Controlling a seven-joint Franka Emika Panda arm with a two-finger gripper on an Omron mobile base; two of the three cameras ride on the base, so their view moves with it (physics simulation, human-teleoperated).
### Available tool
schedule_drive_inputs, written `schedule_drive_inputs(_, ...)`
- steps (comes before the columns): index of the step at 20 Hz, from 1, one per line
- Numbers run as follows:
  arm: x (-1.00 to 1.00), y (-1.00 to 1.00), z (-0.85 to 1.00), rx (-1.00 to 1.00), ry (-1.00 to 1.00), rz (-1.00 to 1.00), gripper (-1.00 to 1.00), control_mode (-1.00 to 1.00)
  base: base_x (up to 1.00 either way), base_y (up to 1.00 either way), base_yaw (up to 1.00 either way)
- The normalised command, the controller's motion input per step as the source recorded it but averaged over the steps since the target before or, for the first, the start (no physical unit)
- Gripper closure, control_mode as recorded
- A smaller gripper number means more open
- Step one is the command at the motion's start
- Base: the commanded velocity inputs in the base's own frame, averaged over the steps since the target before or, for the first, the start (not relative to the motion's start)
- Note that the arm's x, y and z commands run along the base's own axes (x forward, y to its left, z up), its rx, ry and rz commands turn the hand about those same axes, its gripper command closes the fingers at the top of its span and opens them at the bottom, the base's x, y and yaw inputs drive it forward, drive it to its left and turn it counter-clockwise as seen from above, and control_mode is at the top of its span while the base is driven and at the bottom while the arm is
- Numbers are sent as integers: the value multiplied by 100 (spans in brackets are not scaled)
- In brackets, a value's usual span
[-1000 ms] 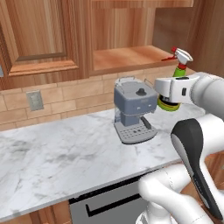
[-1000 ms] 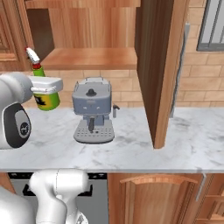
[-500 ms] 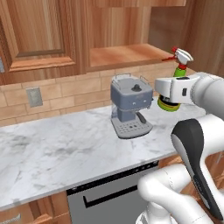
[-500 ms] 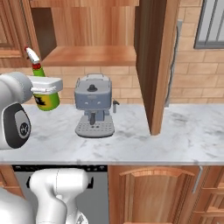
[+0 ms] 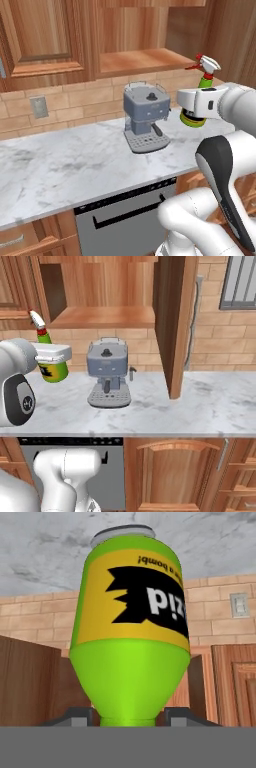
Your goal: Locate and retrieve the spray and soap dispenser from the cabinet. Place them next to the sink.
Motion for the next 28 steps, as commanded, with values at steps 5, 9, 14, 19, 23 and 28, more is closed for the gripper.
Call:
schedule_drive_inputs(5,0,0,0,0,0,0,100,100,-38,-1,0)
schedule_drive_inputs(9,0,0,0,0,0,0,100,100,-34,0,0)
schedule_drive_inputs(14,0,0,0,0,0,0,100,100,-30,-8,-16)
schedule_drive_inputs(19,0,0,0,0,0,0,100,100,-27,-2,-27)
schedule_drive_inputs(23,0,0,0,0,0,0,100,100,-29,-3,-30)
schedule_drive_inputs(28,0,0,0,0,0,0,100,100,-31,-6,-33)
